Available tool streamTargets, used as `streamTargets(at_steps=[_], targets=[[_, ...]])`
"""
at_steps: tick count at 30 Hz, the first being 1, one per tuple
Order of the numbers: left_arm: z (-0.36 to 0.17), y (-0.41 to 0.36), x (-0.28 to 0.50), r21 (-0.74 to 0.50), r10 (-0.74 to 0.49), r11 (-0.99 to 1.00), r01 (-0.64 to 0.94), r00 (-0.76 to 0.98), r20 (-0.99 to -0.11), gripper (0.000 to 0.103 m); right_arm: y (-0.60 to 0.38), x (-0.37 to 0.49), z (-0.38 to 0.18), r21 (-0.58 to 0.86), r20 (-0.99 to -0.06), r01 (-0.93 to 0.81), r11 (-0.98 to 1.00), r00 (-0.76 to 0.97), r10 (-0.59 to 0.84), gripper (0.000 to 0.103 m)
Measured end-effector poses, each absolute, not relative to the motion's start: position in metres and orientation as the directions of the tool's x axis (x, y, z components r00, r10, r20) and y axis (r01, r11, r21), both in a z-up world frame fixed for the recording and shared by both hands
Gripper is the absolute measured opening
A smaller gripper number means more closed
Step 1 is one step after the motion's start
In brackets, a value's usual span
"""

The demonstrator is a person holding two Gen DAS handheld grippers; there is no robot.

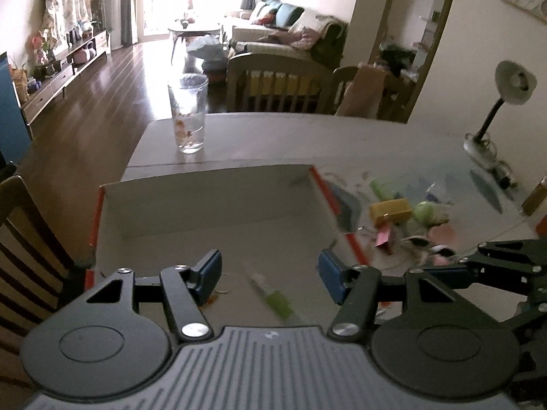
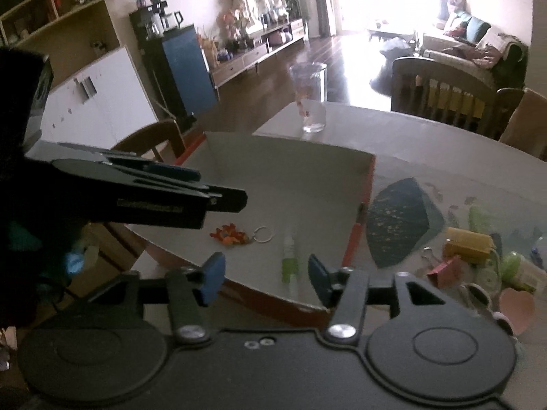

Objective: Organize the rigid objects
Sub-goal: 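Move both tools back over the pile of items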

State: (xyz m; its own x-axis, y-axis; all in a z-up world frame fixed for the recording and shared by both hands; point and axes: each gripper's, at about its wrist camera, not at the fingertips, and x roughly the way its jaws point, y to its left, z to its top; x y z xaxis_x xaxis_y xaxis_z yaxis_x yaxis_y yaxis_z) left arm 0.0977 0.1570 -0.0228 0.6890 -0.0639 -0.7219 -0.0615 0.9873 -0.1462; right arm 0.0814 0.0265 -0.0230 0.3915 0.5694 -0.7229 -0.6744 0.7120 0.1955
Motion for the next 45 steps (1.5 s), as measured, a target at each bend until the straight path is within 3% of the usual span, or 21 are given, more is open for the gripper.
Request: streamTargets(at_steps=[11,14,21,27,32,36,45], targets=[[-0.012,0.111,0.082,-0.164,-0.086,0.986,-0.039,0.721,-0.688,0.070,-0.034,0.069,-0.016,0.224,-0.665,-0.635,0.740,0.455,0.592,0.075],[-0.013,0.098,0.080,-0.170,-0.092,0.985,-0.035,0.726,-0.681,0.081,-0.050,0.070,-0.017,0.234,-0.656,-0.622,0.747,0.466,0.593,0.077],[-0.014,0.068,0.087,-0.184,-0.115,0.983,-0.013,0.735,-0.668,0.085,-0.086,0.075,-0.020,0.242,-0.650,-0.587,0.773,0.492,0.578,0.081],[-0.017,0.039,0.097,-0.194,-0.140,0.981,0.013,0.740,-0.658,0.086,-0.113,0.081,-0.021,0.244,-0.649,-0.571,0.784,0.504,0.570,0.082],[-0.020,0.014,0.106,-0.189,-0.153,0.981,0.037,0.746,-0.648,0.100,-0.136,0.088,-0.022,0.239,-0.649,-0.556,0.796,0.519,0.557,0.082],[-0.025,-0.004,0.114,-0.189,-0.167,0.980,0.059,0.756,-0.633,0.103,-0.157,0.092,-0.026,0.232,-0.651,-0.540,0.809,0.532,0.541,0.082],[-0.049,-0.050,0.134,-0.174,-0.179,0.981,0.086,0.747,-0.640,0.103,-0.208,0.106,-0.050,0.146,-0.665,-0.504,0.851,0.587,0.462,0.082]])
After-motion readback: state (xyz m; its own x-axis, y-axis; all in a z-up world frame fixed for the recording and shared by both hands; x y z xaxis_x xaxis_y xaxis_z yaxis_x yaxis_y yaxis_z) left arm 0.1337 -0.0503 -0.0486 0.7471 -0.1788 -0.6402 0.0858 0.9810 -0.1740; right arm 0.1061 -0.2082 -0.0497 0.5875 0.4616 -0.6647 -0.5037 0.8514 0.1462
